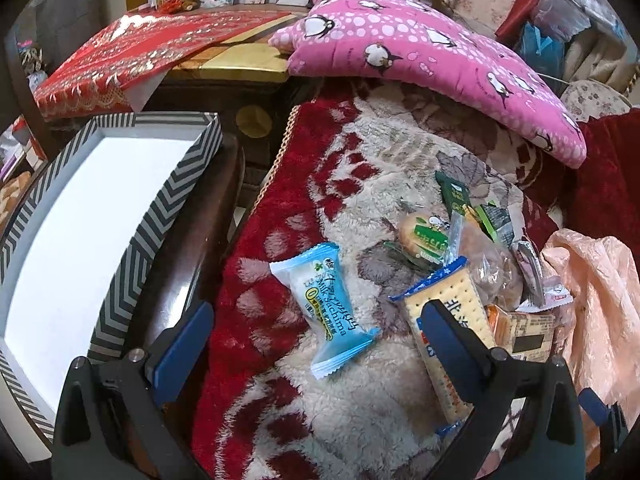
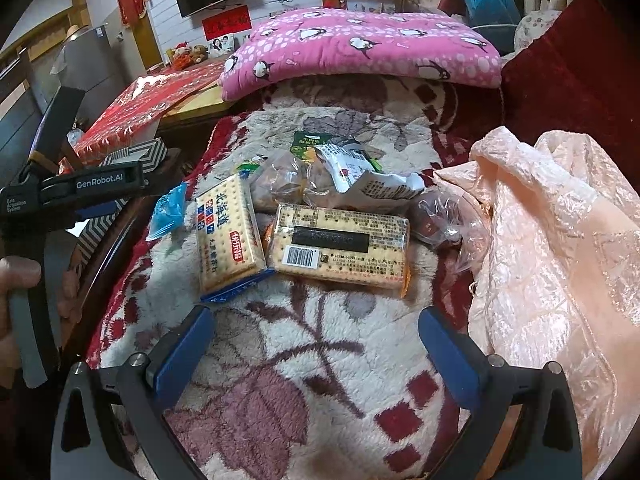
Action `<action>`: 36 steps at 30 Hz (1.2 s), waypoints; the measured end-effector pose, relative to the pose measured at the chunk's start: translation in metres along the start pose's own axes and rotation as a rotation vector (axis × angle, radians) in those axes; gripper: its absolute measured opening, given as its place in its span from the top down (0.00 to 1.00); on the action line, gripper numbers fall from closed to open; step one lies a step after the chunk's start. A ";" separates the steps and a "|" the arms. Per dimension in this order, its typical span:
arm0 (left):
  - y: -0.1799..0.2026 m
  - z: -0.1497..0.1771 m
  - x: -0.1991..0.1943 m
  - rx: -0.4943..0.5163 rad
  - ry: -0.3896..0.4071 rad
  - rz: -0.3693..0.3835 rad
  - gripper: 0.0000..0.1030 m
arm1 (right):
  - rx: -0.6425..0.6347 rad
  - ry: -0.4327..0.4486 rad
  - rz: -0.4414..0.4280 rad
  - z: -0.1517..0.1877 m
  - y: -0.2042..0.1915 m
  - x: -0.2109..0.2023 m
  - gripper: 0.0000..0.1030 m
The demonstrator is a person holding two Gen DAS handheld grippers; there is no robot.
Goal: Organize snacks
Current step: 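Grasp the blue milk candy with left tool while right tool grasps the yellow cracker pack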
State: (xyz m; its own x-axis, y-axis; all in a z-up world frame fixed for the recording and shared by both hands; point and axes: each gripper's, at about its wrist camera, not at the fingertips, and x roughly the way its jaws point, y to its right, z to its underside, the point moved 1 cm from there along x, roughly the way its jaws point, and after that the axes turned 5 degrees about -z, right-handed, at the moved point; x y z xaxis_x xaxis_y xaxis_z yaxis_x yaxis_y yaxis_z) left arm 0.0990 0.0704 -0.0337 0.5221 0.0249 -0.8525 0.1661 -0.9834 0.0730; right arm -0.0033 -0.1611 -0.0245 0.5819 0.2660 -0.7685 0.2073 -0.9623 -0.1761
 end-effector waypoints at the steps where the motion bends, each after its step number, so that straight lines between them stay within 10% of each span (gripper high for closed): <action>1: -0.001 0.000 0.001 -0.006 -0.004 0.001 0.00 | 0.004 -0.001 -0.001 0.000 0.001 0.000 0.01; 11: -0.005 -0.010 0.026 -0.093 -0.083 0.040 0.02 | 0.011 -0.008 -0.009 -0.001 0.001 0.003 0.01; 18: 0.005 -0.010 0.054 -0.049 -0.185 0.047 0.71 | 0.011 -0.038 -0.052 -0.006 -0.005 0.005 0.01; 36: -0.032 -0.014 -0.006 0.009 -0.050 -0.004 0.72 | -0.272 -0.190 -0.004 -0.055 -0.083 0.097 0.05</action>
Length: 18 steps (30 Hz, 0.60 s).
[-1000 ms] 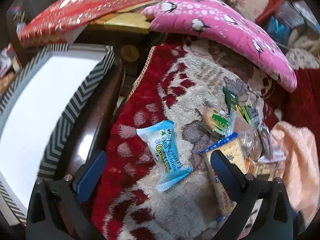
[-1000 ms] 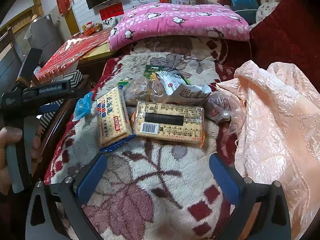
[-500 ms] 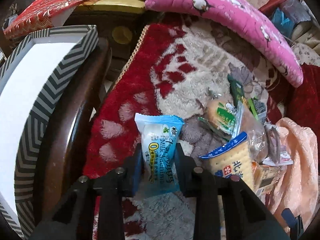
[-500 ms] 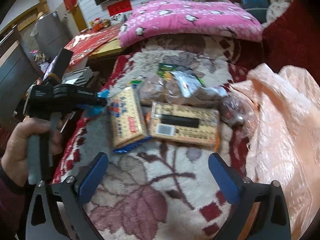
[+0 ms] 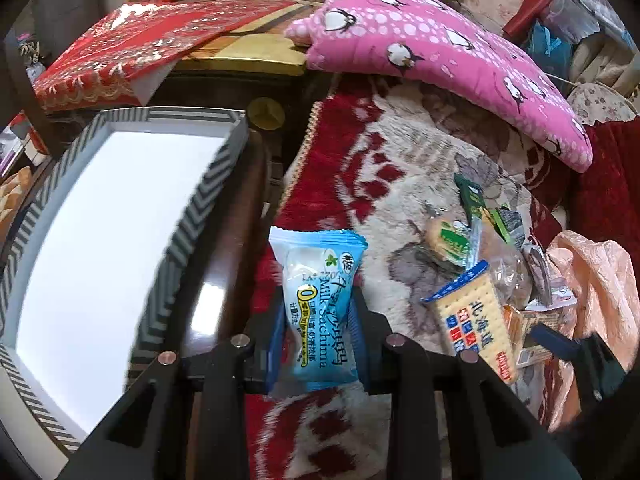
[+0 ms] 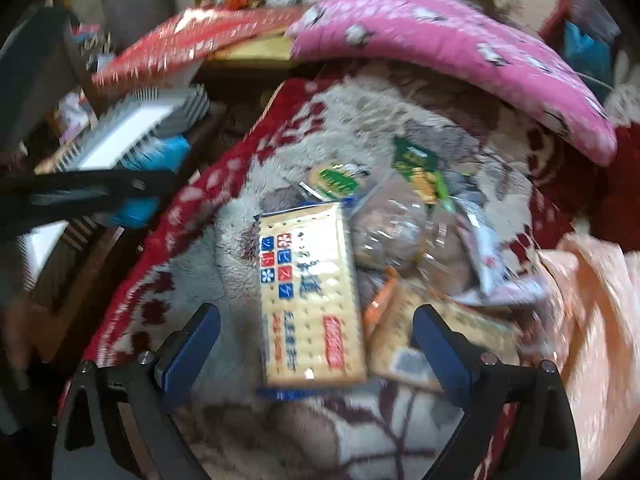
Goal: Organize snacks
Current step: 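Grasp the blue milk candy with left tool while right tool grasps the yellow cracker pack, then carry both snacks to the white tray and open both tools to drop them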
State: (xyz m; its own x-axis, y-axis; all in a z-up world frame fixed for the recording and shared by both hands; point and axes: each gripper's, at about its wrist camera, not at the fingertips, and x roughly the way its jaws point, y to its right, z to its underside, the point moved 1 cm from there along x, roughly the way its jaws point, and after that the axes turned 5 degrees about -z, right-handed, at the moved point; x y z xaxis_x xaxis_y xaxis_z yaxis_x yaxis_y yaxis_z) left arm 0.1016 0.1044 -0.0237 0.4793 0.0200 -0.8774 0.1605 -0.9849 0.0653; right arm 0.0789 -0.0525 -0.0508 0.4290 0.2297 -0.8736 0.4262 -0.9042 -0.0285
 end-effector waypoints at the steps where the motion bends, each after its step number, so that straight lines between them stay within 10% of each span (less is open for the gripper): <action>1: -0.002 0.001 -0.001 0.003 0.002 -0.005 0.72 | -0.019 -0.014 0.017 -0.001 -0.002 0.005 0.05; 9: -0.016 0.007 -0.001 -0.007 -0.008 -0.018 0.72 | -0.174 -0.047 0.183 -0.002 -0.007 0.016 0.43; 18: -0.027 0.008 -0.023 -0.019 0.018 -0.011 0.72 | -0.019 0.067 -0.095 -0.002 -0.008 -0.041 0.44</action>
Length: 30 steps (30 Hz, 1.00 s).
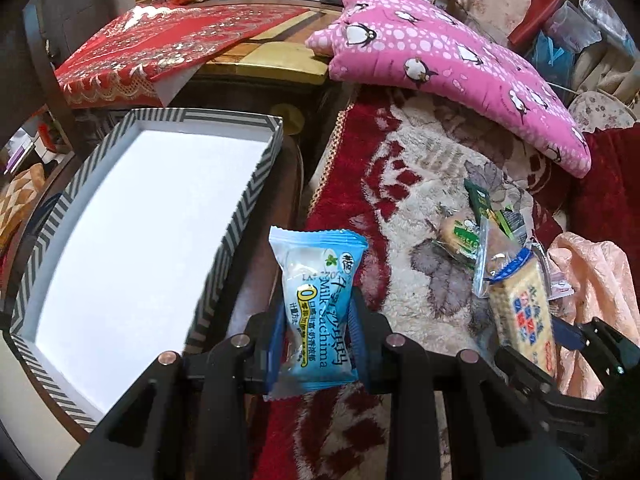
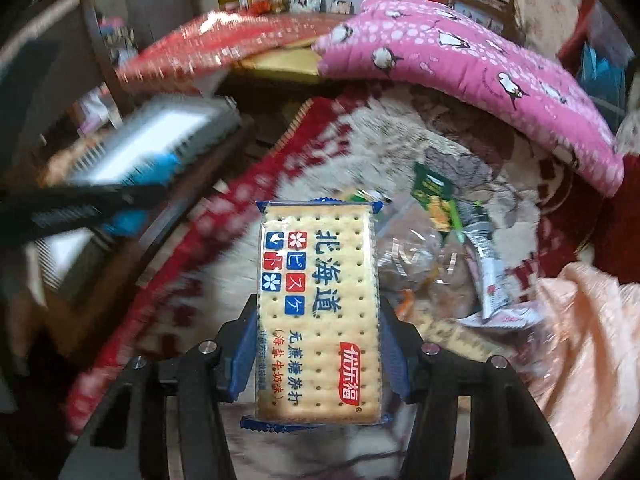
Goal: Organize snacks
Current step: 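Carry both snacks to the white tray and open both tools to drop them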
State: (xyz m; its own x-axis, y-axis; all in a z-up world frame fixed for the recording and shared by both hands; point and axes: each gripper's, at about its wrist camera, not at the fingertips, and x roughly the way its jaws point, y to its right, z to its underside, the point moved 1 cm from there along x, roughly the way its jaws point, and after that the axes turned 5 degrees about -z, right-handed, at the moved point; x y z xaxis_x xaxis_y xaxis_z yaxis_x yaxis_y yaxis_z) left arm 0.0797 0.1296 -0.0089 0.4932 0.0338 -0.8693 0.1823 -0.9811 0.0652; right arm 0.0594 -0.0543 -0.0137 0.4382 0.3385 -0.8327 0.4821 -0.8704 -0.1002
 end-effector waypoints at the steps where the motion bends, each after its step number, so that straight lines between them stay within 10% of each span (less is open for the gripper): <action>1: -0.002 0.000 -0.002 -0.003 -0.002 -0.004 0.72 | 0.003 0.007 -0.013 -0.002 -0.005 -0.001 0.44; 16: -0.095 -0.032 -0.031 -0.083 0.048 -0.157 0.72 | -0.101 0.032 -0.148 -0.068 -0.104 0.029 0.43; 30: -0.183 -0.027 0.018 -0.225 -0.052 -0.225 0.72 | -0.179 -0.021 -0.230 -0.112 -0.176 0.093 0.43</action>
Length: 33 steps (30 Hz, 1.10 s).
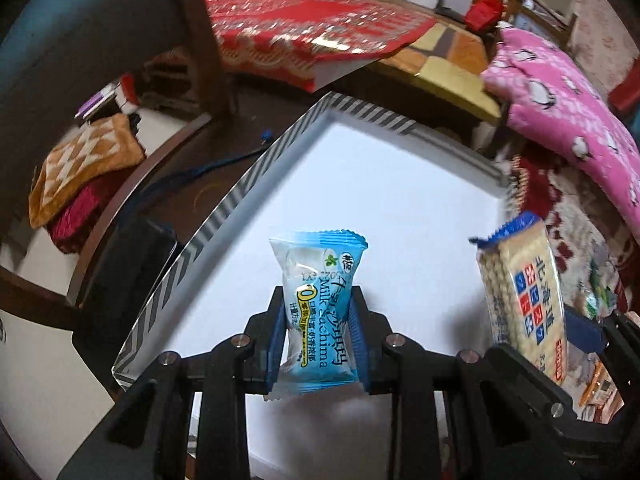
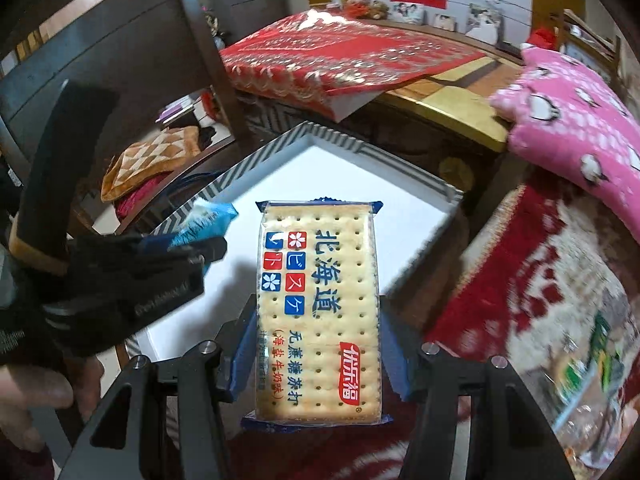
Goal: Organize snacks
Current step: 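Carry both snacks to the white tray and open both tools to drop them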
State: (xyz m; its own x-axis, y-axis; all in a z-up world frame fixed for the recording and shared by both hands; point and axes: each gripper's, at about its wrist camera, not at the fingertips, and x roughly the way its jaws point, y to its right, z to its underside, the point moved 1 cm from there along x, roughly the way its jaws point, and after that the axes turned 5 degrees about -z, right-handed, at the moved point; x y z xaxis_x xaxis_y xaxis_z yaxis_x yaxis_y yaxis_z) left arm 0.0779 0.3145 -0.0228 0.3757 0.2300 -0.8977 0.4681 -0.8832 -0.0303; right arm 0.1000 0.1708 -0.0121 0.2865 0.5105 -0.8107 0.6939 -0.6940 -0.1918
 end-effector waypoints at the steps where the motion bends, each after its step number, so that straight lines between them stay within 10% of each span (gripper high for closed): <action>1: -0.002 0.001 0.003 -0.005 -0.006 -0.002 0.72 | -0.005 -0.004 -0.002 -0.002 -0.002 0.005 0.43; 14: -0.023 0.013 0.036 -0.054 -0.074 -0.055 0.71 | -0.021 -0.089 -0.068 0.005 -0.016 0.049 0.43; 22: -0.027 0.015 0.027 -0.065 -0.052 -0.078 0.37 | 0.013 -0.075 -0.133 0.007 -0.015 0.045 0.39; 33: 0.022 0.030 -0.037 0.012 0.102 -0.022 0.21 | 0.115 0.058 -0.136 0.042 0.015 -0.031 0.28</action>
State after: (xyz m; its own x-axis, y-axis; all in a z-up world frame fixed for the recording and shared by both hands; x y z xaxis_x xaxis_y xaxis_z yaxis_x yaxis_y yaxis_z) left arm 0.0506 0.2742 -0.0030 0.4455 0.2895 -0.8472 0.4679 -0.8820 -0.0554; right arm 0.0735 0.1235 -0.0131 0.2349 0.6296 -0.7405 0.6496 -0.6685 -0.3623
